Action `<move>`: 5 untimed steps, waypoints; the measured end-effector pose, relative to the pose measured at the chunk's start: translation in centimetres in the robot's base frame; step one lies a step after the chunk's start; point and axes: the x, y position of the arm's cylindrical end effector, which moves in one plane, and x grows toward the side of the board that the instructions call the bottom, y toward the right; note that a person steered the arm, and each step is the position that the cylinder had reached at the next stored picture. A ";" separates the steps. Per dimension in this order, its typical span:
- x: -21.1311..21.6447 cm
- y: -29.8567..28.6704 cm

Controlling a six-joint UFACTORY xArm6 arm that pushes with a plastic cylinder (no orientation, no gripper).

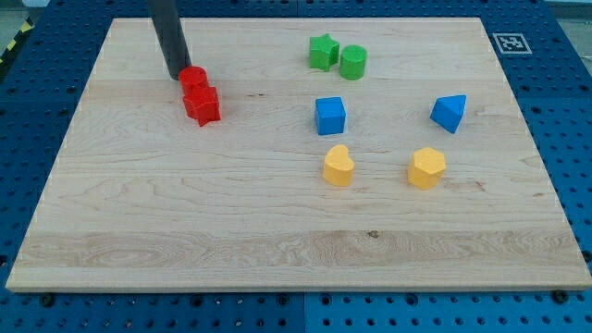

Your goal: Separate red circle and red star

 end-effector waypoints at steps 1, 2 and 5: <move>0.1 -1.2; 0.4 -6.1; 3.6 -4.2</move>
